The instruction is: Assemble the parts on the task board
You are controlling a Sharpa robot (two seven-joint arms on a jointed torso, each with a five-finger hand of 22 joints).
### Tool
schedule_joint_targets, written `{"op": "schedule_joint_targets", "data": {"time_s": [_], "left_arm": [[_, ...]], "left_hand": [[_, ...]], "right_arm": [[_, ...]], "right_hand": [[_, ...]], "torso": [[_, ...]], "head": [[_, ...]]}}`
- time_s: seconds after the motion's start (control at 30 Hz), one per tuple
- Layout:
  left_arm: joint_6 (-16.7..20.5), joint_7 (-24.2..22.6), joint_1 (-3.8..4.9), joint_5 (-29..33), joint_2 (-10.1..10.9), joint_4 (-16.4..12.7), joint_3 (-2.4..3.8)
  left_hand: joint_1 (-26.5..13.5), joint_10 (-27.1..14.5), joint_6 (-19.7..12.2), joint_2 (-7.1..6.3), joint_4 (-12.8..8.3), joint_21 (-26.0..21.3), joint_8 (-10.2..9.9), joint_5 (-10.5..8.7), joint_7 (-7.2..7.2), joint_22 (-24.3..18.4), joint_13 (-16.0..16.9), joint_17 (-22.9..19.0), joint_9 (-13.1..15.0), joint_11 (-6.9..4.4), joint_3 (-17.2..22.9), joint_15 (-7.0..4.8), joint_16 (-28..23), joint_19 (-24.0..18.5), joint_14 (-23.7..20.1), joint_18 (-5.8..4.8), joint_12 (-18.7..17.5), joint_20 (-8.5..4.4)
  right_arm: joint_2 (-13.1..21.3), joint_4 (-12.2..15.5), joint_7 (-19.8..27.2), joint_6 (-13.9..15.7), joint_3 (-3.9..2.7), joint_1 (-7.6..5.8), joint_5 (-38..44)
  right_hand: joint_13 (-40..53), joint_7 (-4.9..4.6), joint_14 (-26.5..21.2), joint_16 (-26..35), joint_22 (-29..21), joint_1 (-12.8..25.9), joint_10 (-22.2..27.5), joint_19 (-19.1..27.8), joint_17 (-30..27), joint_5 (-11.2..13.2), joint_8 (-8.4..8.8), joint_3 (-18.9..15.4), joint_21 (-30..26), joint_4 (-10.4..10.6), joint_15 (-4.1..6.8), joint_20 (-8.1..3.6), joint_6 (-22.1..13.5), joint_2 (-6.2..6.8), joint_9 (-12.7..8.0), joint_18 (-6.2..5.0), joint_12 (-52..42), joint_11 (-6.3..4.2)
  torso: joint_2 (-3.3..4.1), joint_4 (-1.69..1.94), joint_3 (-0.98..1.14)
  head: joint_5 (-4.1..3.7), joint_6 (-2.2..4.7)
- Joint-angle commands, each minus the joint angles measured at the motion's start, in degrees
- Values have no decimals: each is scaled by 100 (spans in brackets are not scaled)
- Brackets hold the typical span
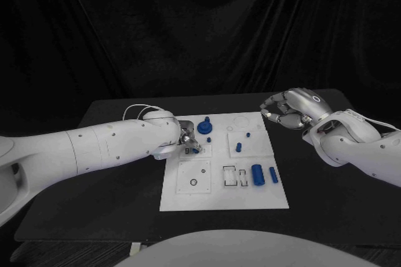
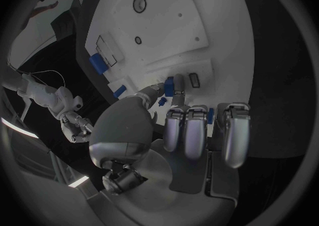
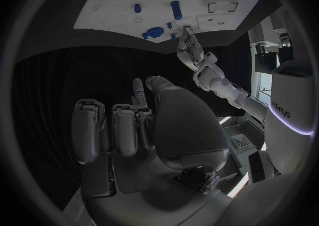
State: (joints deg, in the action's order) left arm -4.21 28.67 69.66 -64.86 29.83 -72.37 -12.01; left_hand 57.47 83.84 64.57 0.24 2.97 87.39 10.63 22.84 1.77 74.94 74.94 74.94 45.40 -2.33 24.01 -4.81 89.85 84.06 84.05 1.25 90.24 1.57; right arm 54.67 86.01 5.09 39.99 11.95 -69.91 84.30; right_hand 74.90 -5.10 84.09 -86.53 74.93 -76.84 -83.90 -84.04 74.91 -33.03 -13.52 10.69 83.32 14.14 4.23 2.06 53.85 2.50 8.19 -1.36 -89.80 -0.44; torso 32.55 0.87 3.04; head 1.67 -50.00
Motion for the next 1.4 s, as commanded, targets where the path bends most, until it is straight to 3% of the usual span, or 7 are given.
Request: {"op": "schedule_joint_targets", "data": {"time_s": [0.03,0.13,0.27,0.47,0.7,1.1,1.4], "left_arm": [[-101,-18,-40,17,6,12,-19],[-109,-25,-44,17,-1,24,-19],[-137,-21,-50,17,-9,37,-19],[-202,12,-56,17,-22,58,-19],[-237,30,-60,17,-25,97,-19],[-196,-90,-64,17,-31,136,-19],[-105,-254,-65,17,-21,140,-19]], "left_hand": [[8,616,-3,24,-1,-30,-21,-53,-27,1246,1506,1506,18,-21,33,-40,15,287,595,-16,-24,-22],[-161,616,-1,20,174,-38,-49,-812,-9,1248,1506,1506,58,-2,-131,-20,15,286,595,-15,-24,-6],[-375,616,-11,-5,437,-43,-113,-1377,19,1254,1506,1506,63,22,-472,0,15,289,595,-16,-24,12],[-628,616,32,-31,738,-58,-157,-1869,23,1256,1506,1506,83,32,-902,14,15,284,595,-12,-24,27],[-793,616,133,-5,957,-66,-64,-1963,-9,1259,1506,1506,230,10,-1179,-3,15,284,595,-11,-24,19],[-833,616,-13,42,1308,-82,441,-1992,-77,1273,1506,1506,1078,-47,-1756,-56,15,284,595,-10,-24,-35],[-722,616,-180,155,1337,-78,803,-1990,-107,1291,1506,1506,1650,-75,-2011,-77,15,299,595,-14,-24,-56]], "right_arm": [[3,0,-57,6,-4,15,8],[7,1,-59,2,-4,15,8],[13,2,-64,-2,-4,16,8],[14,0,-65,-9,-4,16,8],[15,-7,-63,-17,-4,17,8],[9,-20,-69,-39,-4,17,8],[2,-33,-78,-52,-4,18,8]], "right_hand": [[1510,-24,439,34,1268,-54,-610,-294,736,-19,29,41,-23,-4,-39,39,-16,-18,-4,-45,-20,35],[1510,-24,439,34,1268,-54,-610,-294,736,-19,29,41,-23,-4,-39,39,-16,-18,-4,-45,-20,35],[1510,-24,439,34,1268,-54,-610,-294,736,-19,29,41,-23,-4,-39,39,-16,-18,-4,-45,-20,35],[1510,-24,439,34,1268,-54,-610,-294,736,-19,29,41,-23,-4,-39,39,-16,-18,-4,-45,-20,35],[1510,-26,440,33,1267,-52,-610,-292,737,-19,35,43,-26,-2,-39,38,-25,-16,-6,-46,-20,35],[1510,-27,440,33,1266,-51,-610,-292,738,-19,38,44,-28,-2,-38,38,-29,-16,-6,-47,-20,35],[1510,-27,440,33,1266,-51,-610,-292,738,-19,38,44,-28,-2,-38,38,-29,-16,-6,-47,-20,35]], "torso": [[2,5,1],[2,1,0],[1,-1,0],[0,-1,1],[2,-2,-1],[1,-2,1],[-1,-3,-1]], "head": [[-8,0],[-16,0],[-25,0],[-28,0],[-30,0],[-34,0],[-35,0]]}}
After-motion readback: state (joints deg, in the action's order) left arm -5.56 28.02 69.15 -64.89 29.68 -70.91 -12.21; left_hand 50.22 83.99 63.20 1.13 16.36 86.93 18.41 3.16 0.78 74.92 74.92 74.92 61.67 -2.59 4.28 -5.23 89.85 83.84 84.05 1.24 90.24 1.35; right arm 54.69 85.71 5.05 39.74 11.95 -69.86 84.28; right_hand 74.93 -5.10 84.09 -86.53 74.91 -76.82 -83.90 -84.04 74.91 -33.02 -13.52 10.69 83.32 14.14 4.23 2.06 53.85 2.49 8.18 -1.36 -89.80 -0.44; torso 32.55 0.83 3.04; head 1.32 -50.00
